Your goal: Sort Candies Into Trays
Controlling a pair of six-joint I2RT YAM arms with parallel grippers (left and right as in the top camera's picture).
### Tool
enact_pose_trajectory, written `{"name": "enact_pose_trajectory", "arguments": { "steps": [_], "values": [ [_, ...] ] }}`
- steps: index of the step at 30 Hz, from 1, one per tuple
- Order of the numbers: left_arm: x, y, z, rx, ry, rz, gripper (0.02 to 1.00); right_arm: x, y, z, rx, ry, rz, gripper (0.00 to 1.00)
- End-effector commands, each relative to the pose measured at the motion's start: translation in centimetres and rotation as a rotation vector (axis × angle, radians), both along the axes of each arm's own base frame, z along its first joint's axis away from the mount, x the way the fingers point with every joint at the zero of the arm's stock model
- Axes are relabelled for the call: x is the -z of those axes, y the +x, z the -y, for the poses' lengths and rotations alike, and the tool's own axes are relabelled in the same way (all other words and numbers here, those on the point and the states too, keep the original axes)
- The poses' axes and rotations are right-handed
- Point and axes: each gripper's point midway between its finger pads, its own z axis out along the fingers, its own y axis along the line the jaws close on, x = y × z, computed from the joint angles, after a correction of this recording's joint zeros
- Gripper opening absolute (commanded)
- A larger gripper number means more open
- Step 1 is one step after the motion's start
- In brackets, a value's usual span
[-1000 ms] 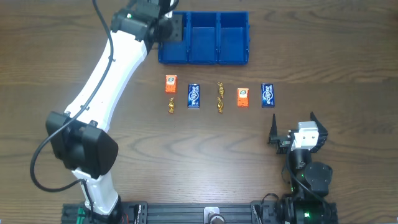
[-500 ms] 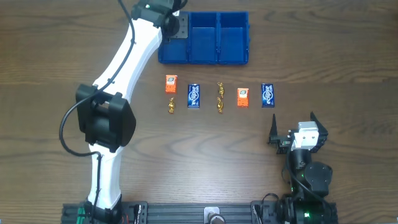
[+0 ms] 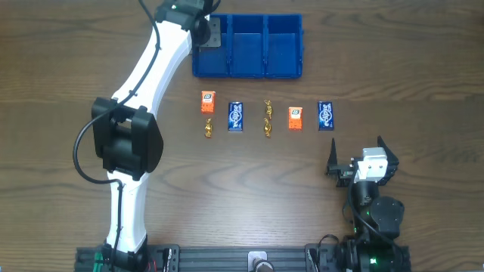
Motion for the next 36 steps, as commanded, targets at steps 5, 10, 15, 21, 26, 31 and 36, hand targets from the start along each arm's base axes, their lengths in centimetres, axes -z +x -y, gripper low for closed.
{"name": "enact_pose_trajectory", "arguments": {
  "steps": [5, 10, 15, 21, 26, 31, 36],
  "values": [
    [1.0, 0.5, 0.1, -0.011, 0.000, -0.010, 0.220, 0.2, 0.0, 0.1, 0.003, -0.014, -0.008, 0.998],
    [1.1, 0.4, 0.2, -0.009, -0.002, -0.012, 0.222, 0.2, 0.0, 0.1, 0.003, -0.014, -0.008, 0.998],
    [1.1, 0.4, 0.3, -0.007, -0.002, -0.013, 0.237, 0.2, 0.0, 0.1, 0.003, -0.014, -0.008, 0.998],
    [1.1, 0.4, 0.5, -0.003, -0.002, -0.012, 0.533, 0.2, 0.0, 0.1, 0.003, -0.014, -0.008, 0.998],
    [1.1, 0.3, 0.7, 0.000, -0.002, -0.011, 0.996, 0.2, 0.0, 0.1, 0.003, -0.014, -0.008, 0.998],
    [1.1, 0.3, 0.8, 0.002, -0.002, -0.010, 0.996, 0.2, 0.0, 0.1, 0.003, -0.014, -0.008, 0.998],
    [0.2, -0.1, 1.1, 0.005, -0.008, -0.004, 0.996, 0.2, 0.0, 0.1, 0.003, -0.014, -0.008, 0.996]
  ]
}}
